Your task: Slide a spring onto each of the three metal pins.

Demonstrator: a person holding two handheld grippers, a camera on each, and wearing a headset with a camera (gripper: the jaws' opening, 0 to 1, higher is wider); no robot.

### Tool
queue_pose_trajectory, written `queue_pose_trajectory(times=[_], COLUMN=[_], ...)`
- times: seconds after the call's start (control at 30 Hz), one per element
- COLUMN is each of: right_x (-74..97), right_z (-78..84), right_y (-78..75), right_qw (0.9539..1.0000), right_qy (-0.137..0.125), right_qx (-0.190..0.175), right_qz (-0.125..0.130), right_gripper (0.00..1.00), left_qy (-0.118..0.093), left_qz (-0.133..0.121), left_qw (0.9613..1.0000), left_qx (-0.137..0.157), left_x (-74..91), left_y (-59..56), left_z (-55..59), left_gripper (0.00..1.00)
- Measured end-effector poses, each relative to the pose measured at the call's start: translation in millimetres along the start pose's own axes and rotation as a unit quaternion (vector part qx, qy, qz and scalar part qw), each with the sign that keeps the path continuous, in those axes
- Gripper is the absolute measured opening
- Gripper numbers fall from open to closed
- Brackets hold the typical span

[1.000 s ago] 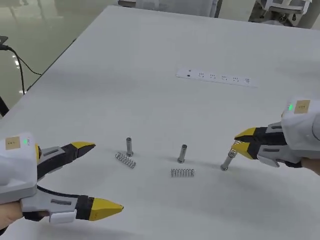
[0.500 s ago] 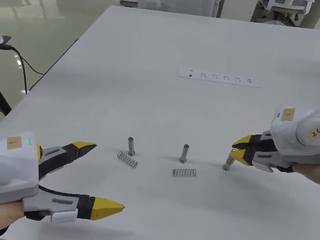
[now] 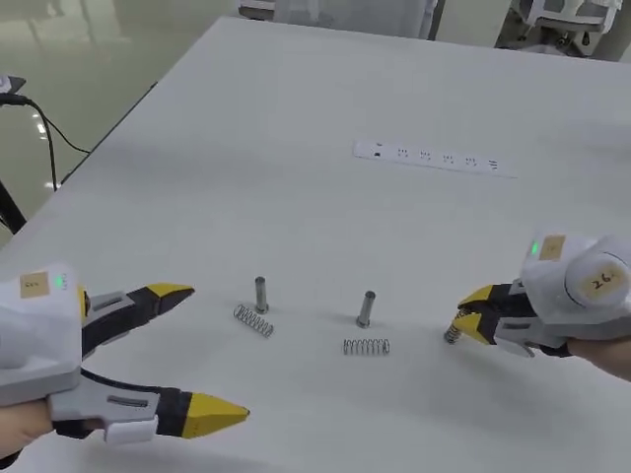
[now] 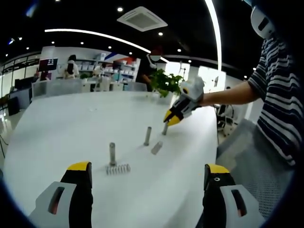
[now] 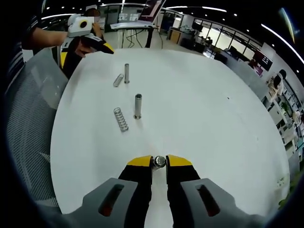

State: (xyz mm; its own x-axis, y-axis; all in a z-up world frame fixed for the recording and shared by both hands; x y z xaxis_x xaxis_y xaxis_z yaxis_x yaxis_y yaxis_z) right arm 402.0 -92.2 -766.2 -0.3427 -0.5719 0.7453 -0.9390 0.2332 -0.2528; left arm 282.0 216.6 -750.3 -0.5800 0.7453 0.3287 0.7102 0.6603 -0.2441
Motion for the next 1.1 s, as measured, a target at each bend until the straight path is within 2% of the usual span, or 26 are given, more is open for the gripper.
queue_pose_trajectory(times=[0.33,0.77,0.93,1.1], right_x=[1.0,18.1,24.1,23.5], right_z=[-1.5,-14.0,-23.4,-29.8], right_y=[-2.0,-1.0,5.8,17.3], right_qw=[1.0,0.9997,0.9993,0.9982], right_qy=[-0.003,-0.021,-0.028,-0.028], right_qx=[-0.002,0.01,0.023,0.053], right_qz=[0.0,0.01,0.006,-0.009], right_gripper=[0.1,0.12,0.13,0.13], left_qy=[0.0,0.0,0.0,0.003], left_qz=[0.004,0.005,0.006,0.007], left_qw=[1.0,1.0,1.0,1.0], left_qx=[0.0,-0.003,-0.004,-0.003], left_x=[-1.9,-1.3,-2.2,-2.0], left_y=[-0.4,-0.2,-1.6,-2.2], left_z=[-2.9,-5.4,-5.0,-3.5], left_gripper=[0.95,0.95,0.95,0.94])
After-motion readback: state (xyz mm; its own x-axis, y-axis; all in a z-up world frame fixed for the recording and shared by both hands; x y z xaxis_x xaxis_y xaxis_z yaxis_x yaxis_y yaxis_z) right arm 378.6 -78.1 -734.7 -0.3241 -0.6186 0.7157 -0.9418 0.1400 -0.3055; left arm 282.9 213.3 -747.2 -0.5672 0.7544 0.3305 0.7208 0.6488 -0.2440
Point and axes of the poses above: the centre of the closed fingertips' face, and the gripper's own axes: x roughly backward along the fingers, y roughly to its left, z roughly out of its underside, the point moved 7 cm from there along x, roughly backward along the fingers, and after that the axes turned 5 degrees about x, right-handed, at the moved point
